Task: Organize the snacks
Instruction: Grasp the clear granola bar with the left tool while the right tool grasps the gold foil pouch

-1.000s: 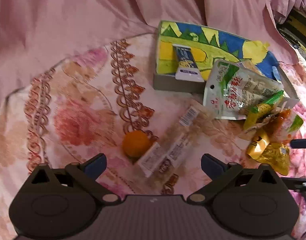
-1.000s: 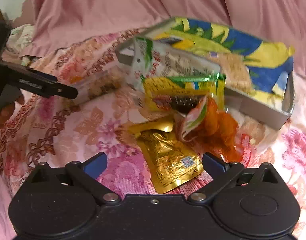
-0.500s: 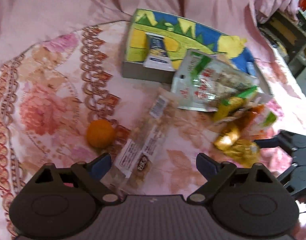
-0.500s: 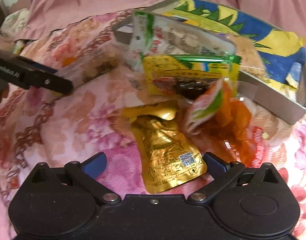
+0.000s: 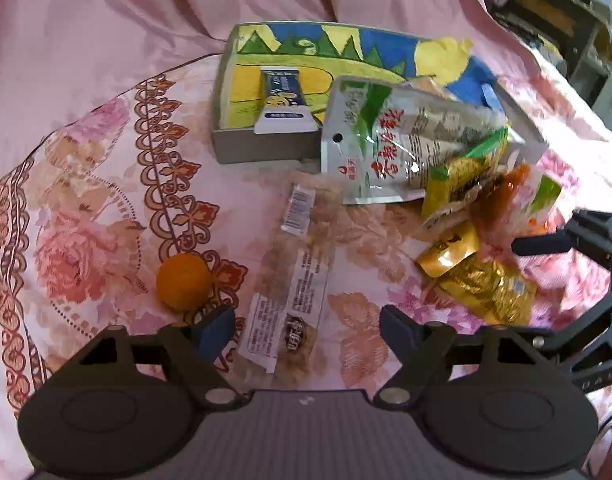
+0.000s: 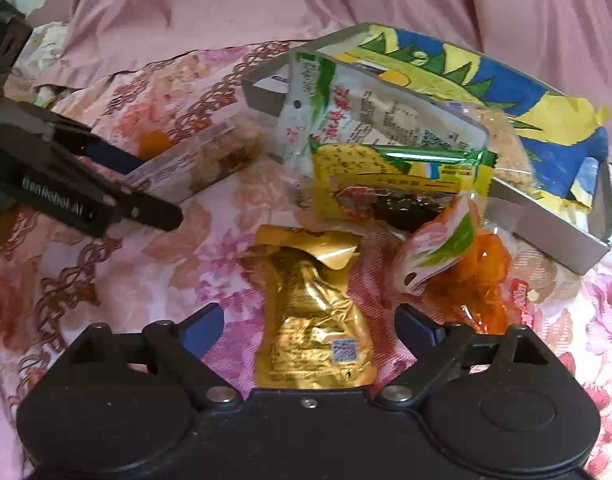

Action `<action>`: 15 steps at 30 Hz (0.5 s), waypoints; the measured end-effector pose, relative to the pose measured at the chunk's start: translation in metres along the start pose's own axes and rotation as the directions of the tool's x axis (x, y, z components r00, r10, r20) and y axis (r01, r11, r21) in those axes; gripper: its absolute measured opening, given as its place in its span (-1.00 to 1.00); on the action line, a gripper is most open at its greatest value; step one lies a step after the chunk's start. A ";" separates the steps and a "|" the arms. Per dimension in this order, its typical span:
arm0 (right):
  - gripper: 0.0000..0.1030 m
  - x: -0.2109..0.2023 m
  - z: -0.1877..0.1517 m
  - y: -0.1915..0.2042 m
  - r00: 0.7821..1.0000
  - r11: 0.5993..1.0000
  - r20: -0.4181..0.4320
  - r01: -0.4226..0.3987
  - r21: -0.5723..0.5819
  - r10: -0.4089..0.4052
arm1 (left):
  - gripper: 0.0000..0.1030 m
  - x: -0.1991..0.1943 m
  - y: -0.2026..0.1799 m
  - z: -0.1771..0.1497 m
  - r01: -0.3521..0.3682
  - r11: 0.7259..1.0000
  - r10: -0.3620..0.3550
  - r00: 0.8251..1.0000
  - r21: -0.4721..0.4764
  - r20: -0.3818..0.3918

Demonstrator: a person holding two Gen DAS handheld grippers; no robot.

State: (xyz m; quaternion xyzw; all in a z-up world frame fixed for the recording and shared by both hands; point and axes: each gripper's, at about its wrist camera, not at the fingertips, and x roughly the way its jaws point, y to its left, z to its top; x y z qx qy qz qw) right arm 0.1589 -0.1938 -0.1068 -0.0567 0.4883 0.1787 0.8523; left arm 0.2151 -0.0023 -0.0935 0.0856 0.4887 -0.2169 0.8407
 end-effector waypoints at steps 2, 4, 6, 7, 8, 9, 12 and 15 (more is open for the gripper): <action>0.71 0.002 0.000 0.000 1.000 1.000 0.002 0.019 -0.003 -0.019 | 0.44 0.002 -0.004 0.000 -0.014 1.000 0.014 1.000 0.014 0.001; 0.70 0.005 -0.001 0.002 1.000 1.000 -0.010 0.019 -0.008 -0.019 | 0.37 0.001 -0.006 0.000 -0.033 0.999 0.033 0.999 0.022 0.005; 0.70 0.007 -0.002 0.006 1.000 0.999 -0.013 0.028 -0.033 -0.028 | 0.22 0.001 -0.006 0.001 -0.045 0.999 0.045 0.999 0.017 0.010; 0.70 0.008 -0.002 0.009 0.999 0.998 -0.011 0.035 -0.050 -0.036 | 0.19 0.000 -0.005 0.001 -0.048 0.999 0.048 0.999 0.009 0.010; 0.70 0.009 -0.003 0.012 0.999 0.997 -0.009 0.043 -0.067 -0.043 | 0.12 0.000 -0.004 0.001 -0.052 0.999 0.052 0.999 -0.003 0.010; 0.70 0.010 -0.003 0.013 0.999 0.995 -0.005 0.050 -0.081 -0.050 | 0.05 0.000 -0.003 0.001 -0.056 0.998 0.057 0.998 -0.018 0.011; 0.65 0.012 -0.003 0.016 0.998 0.994 0.014 0.060 -0.090 -0.059 | -0.09 0.002 0.002 0.003 -0.059 0.996 0.060 0.998 -0.059 0.003; 0.44 0.011 -0.005 0.020 0.998 0.993 0.026 0.053 -0.108 -0.050 | -0.12 0.001 0.002 0.003 -0.051 0.996 0.051 0.999 -0.077 -0.006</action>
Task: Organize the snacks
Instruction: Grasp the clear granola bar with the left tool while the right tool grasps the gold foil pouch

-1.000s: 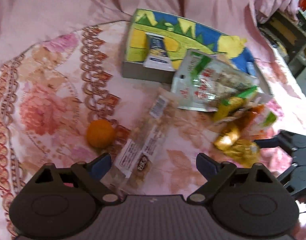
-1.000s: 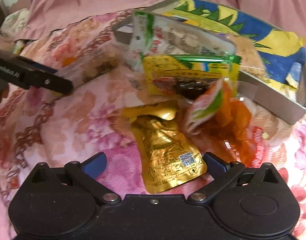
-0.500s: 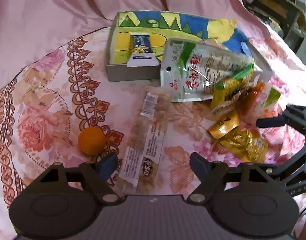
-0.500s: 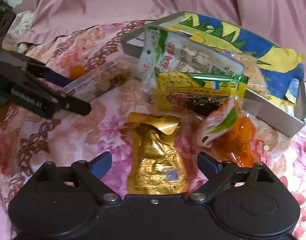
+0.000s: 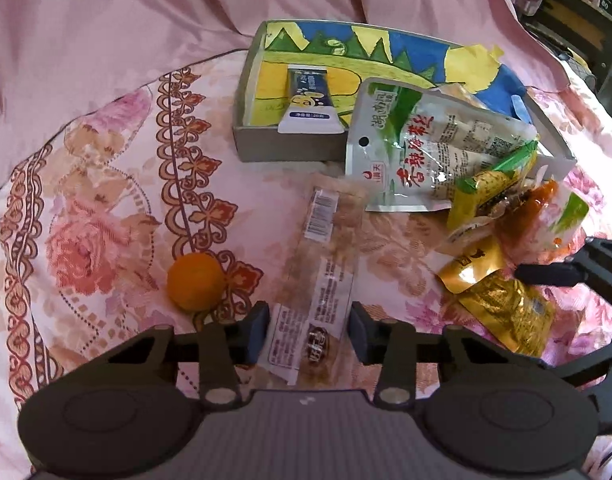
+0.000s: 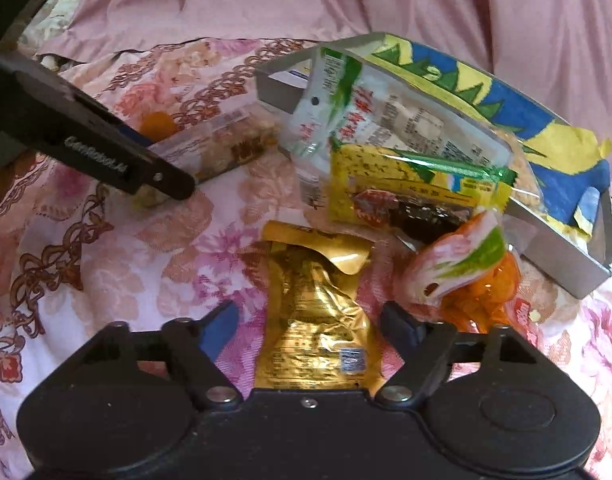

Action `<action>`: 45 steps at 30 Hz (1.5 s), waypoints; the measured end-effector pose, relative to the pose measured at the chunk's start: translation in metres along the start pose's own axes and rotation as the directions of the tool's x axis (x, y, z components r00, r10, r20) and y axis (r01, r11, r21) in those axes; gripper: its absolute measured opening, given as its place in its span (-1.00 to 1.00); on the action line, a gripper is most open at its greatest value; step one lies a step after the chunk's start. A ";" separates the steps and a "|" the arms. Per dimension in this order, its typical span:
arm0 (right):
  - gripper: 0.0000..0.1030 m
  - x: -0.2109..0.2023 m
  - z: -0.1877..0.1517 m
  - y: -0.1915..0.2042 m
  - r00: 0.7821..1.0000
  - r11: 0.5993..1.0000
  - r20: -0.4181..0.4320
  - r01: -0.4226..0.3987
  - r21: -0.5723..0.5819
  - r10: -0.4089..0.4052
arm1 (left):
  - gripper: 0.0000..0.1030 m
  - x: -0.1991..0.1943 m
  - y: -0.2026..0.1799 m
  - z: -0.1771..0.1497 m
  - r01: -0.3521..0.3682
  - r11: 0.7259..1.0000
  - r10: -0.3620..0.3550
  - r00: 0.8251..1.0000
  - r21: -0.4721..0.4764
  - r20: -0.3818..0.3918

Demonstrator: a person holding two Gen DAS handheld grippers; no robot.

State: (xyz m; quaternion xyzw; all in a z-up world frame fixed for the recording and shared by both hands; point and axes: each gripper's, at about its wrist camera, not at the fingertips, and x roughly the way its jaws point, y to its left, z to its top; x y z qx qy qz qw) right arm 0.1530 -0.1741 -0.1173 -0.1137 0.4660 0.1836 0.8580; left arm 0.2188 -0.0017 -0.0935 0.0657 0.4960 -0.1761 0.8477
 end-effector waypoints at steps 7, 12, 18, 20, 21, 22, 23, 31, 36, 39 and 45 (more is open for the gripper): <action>0.21 -0.005 0.001 0.007 1.000 1.000 -0.018 -0.002 -0.003 0.002 | -0.20 -0.004 -0.015 -0.009 0.034 0.999 -0.035 0.997 -0.016 -0.072; 0.16 -0.010 -0.003 0.016 1.000 0.999 -0.012 0.014 -0.044 -0.015 | -0.20 -0.008 -0.020 -0.015 0.065 0.997 -0.068 0.992 -0.032 -0.104; 0.28 -0.008 -0.005 0.014 1.000 0.999 0.003 0.013 -0.041 -0.013 | -0.14 -0.004 -0.011 -0.013 0.083 0.993 -0.093 0.990 -0.089 -0.108; 0.39 -0.007 -0.006 0.013 1.000 0.999 0.010 0.021 -0.041 -0.021 | -0.12 -0.002 -0.011 -0.012 0.075 0.993 -0.085 0.991 -0.088 -0.107; 0.39 -0.007 -0.006 0.012 1.000 0.999 0.013 0.021 -0.040 -0.021 | -0.12 -0.001 -0.010 -0.011 0.074 0.994 -0.082 0.991 -0.083 -0.107; 0.39 -0.006 -0.006 0.011 1.000 0.999 0.014 0.018 -0.036 -0.018 | -0.11 0.000 -0.011 -0.011 0.071 0.994 -0.080 0.991 -0.080 -0.107; 0.39 -0.006 -0.006 0.011 1.000 0.999 0.015 0.015 -0.030 -0.014 | -0.11 0.001 -0.011 -0.010 0.069 0.995 -0.078 0.991 -0.078 -0.106; -0.01 -0.005 -0.003 0.017 0.999 0.997 0.030 -0.010 -0.077 0.013 | -0.21 -0.001 -0.015 -0.011 0.054 0.997 -0.059 0.994 -0.060 -0.095; -0.08 -0.012 -0.004 0.028 0.999 0.986 0.043 0.022 -0.167 -0.015 | -0.24 -0.006 -0.018 -0.012 0.053 0.997 -0.059 0.994 -0.058 -0.096; -0.12 -0.015 -0.009 0.040 0.996 0.961 0.064 0.080 -0.264 -0.065 | -0.24 -0.013 -0.016 -0.015 0.054 0.996 -0.061 0.994 -0.076 -0.091; -0.15 -0.030 -0.019 0.059 0.980 0.901 0.139 0.186 -0.391 -0.142 | -0.25 -0.030 -0.016 -0.020 0.054 0.993 -0.061 0.996 -0.104 -0.060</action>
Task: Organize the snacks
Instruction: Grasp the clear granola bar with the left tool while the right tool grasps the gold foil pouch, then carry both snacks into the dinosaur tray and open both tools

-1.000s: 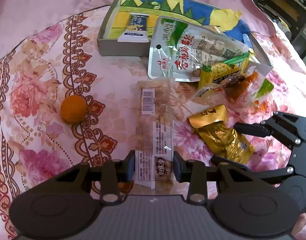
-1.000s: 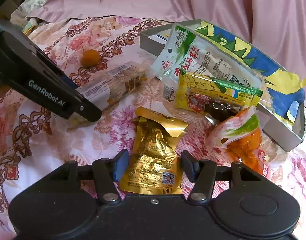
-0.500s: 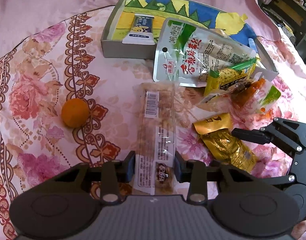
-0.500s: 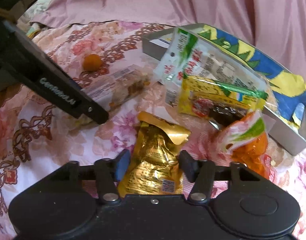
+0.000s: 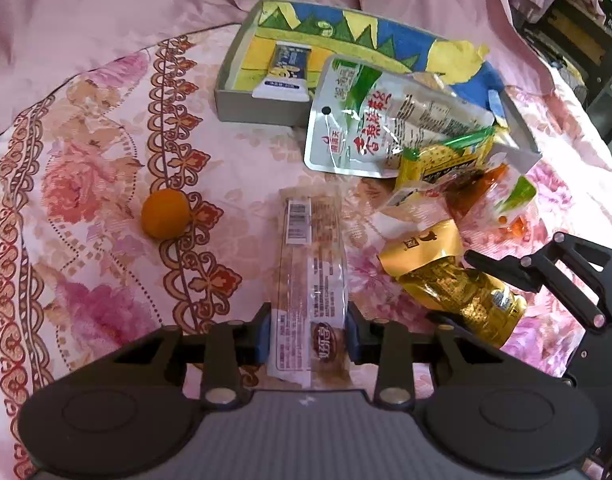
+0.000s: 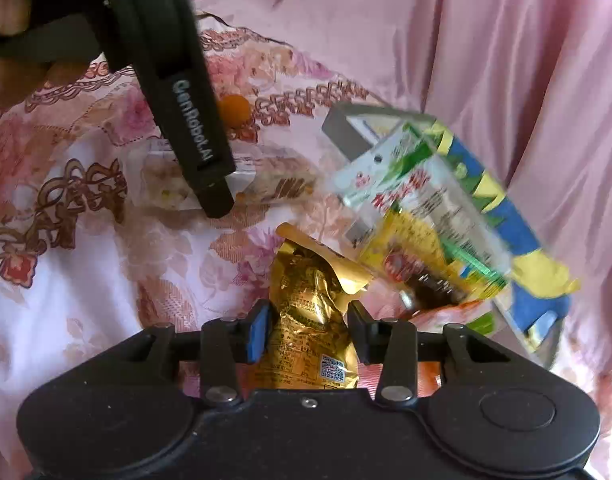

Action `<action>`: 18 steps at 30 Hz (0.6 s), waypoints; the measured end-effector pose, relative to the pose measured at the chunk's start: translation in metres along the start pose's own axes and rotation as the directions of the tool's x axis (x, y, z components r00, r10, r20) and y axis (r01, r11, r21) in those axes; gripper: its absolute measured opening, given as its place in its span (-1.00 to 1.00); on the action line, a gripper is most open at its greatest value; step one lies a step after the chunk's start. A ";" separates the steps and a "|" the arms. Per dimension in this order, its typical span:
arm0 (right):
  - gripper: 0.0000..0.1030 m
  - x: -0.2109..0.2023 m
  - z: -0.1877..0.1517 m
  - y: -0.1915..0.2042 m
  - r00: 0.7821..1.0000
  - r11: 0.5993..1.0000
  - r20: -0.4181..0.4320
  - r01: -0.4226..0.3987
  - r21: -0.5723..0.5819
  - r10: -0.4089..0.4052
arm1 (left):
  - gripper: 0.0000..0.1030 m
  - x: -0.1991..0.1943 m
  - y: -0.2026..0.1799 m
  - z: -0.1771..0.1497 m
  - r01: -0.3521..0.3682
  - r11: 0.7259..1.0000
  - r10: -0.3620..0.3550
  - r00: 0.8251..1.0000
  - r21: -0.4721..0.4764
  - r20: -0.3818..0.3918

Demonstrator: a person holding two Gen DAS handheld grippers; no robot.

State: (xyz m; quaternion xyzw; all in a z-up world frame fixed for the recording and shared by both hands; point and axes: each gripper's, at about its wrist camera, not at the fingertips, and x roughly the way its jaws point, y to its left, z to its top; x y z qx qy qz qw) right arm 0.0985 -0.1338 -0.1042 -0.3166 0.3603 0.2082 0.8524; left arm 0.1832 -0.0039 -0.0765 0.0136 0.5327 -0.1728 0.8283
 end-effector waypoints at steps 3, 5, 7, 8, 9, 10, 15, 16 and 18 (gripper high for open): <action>-0.15 -0.008 0.001 0.001 0.999 0.999 0.015 0.046 -0.008 -0.046 | -0.25 -0.008 0.000 -0.003 -0.034 0.999 0.034 0.999 -0.018 0.022; -0.15 -0.013 0.001 -0.002 0.997 0.997 0.028 0.077 0.011 -0.077 | -0.25 -0.013 0.002 -0.005 -0.056 0.998 0.057 0.998 -0.030 0.040; -0.15 -0.018 0.001 -0.006 0.993 0.995 0.052 0.100 0.029 -0.102 | -0.25 -0.017 0.006 -0.004 -0.054 0.997 0.056 0.997 -0.053 0.054; -0.15 -0.021 0.002 -0.009 0.992 0.993 0.066 0.108 0.040 -0.111 | -0.25 -0.019 0.007 -0.004 -0.052 0.997 0.056 0.997 -0.064 0.062; -0.15 -0.024 0.002 -0.012 0.989 0.992 0.080 0.118 0.055 -0.122 | -0.25 -0.022 0.008 -0.005 -0.057 0.996 0.062 0.995 -0.071 0.077; -0.15 -0.026 0.003 -0.013 0.987 0.990 0.091 0.125 0.064 -0.131 | -0.25 -0.025 0.008 -0.005 -0.069 0.995 0.075 0.993 -0.070 0.095; -0.14 -0.033 0.007 -0.021 0.971 0.979 0.149 0.176 0.100 -0.190 | -0.25 -0.036 -0.003 -0.003 -0.159 0.987 0.160 0.964 -0.020 0.215; -0.14 -0.034 0.007 -0.023 0.967 0.977 0.157 0.184 0.106 -0.200 | -0.25 -0.038 -0.004 -0.002 -0.155 0.988 0.156 0.960 -0.022 0.232; -0.14 -0.037 0.007 -0.025 0.959 0.972 0.175 0.203 0.117 -0.221 | -0.25 -0.043 -0.003 0.000 -0.136 0.990 0.141 0.955 -0.039 0.261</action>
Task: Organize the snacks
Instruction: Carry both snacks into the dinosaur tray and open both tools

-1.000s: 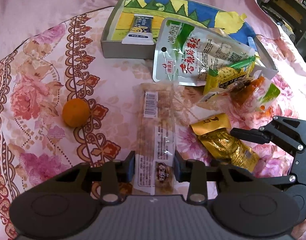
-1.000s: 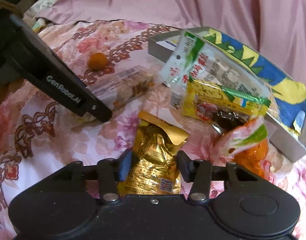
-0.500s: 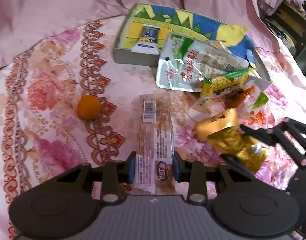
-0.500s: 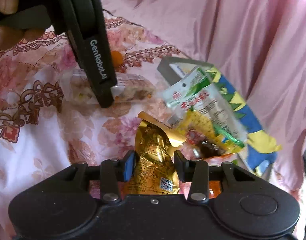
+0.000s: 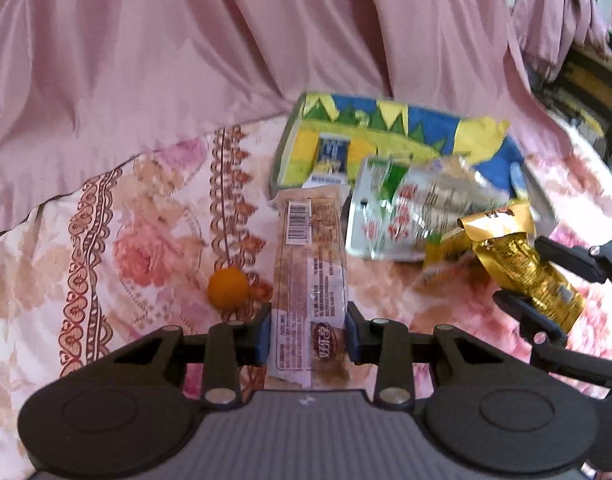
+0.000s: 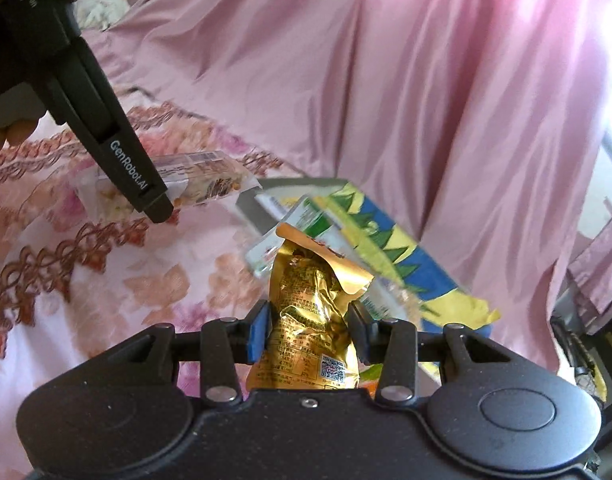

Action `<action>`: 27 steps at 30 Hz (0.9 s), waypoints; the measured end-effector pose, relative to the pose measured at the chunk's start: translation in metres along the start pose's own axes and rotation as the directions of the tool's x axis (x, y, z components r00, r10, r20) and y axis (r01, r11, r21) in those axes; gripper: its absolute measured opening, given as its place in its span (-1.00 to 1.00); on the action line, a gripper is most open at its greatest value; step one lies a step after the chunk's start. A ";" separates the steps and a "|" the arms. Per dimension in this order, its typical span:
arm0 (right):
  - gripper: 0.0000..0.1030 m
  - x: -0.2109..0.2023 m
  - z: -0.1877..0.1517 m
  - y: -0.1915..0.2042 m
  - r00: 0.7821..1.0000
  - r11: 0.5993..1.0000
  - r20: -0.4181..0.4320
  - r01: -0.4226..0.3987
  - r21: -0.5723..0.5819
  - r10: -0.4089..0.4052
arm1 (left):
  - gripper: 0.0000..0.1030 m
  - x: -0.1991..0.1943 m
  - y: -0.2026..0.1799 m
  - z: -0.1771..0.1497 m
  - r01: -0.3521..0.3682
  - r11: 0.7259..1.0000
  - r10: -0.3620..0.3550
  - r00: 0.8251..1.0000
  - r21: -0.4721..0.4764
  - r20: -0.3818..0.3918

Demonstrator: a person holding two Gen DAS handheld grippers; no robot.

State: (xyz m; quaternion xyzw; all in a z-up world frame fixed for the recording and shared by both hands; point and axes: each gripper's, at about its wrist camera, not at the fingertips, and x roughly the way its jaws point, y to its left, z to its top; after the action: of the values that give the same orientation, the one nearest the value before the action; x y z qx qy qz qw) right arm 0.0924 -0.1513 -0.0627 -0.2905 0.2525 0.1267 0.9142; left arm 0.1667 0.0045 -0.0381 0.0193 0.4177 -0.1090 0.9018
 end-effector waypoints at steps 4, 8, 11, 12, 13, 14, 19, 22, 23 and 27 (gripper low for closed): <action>-0.14 0.002 0.005 -0.005 1.000 1.000 0.016 0.007 0.002 -0.007 | -0.25 -0.004 0.000 0.013 -0.009 0.999 0.011 0.999 -0.036 0.050; -0.14 0.003 0.011 -0.010 0.998 0.999 0.053 0.032 -0.007 -0.032 | -0.25 0.001 -0.005 0.040 -0.008 0.998 0.015 0.993 -0.055 0.119; -0.14 0.009 0.016 -0.022 0.995 0.998 0.081 0.064 0.009 -0.065 | -0.25 0.014 -0.010 0.063 -0.004 0.997 0.016 0.987 -0.072 0.159; -0.14 0.012 0.017 -0.029 0.993 0.997 0.087 0.078 0.019 -0.080 | -0.25 0.020 -0.011 0.072 0.011 0.997 0.002 0.986 -0.081 0.169; -0.14 0.015 0.018 -0.036 0.992 0.995 0.088 0.093 0.038 -0.096 | -0.25 0.027 -0.012 0.080 0.025 0.996 -0.009 0.984 -0.086 0.180; -0.14 0.018 0.018 -0.044 0.991 0.993 0.083 0.105 0.063 -0.110 | -0.25 0.035 -0.013 0.088 0.035 0.995 -0.017 0.981 -0.089 0.195; -0.14 0.035 0.014 -0.083 0.986 0.973 0.048 0.151 0.174 -0.161 | -0.25 0.072 -0.018 0.117 0.040 0.994 -0.017 0.974 -0.100 0.227; -0.14 0.049 0.014 -0.099 0.983 0.963 0.040 0.170 0.207 -0.182 | -0.25 0.090 -0.022 0.128 0.068 0.992 -0.041 0.970 -0.107 0.238; -0.14 0.055 0.013 -0.103 0.982 0.961 0.038 0.175 0.214 -0.187 | -0.25 0.095 -0.023 0.131 0.074 0.992 -0.048 0.970 -0.102 0.238; -0.14 0.085 0.010 -0.119 0.983 0.949 0.010 0.175 0.262 -0.184 | -0.25 0.115 -0.025 0.133 0.086 0.992 -0.064 0.973 -0.089 0.224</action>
State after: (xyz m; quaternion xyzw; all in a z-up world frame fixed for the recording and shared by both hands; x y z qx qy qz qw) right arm 0.2127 -0.2336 -0.0456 -0.1878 0.2237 0.0137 0.9563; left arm 0.3331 -0.0579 -0.0377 -0.0529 0.3205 -0.1237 0.9377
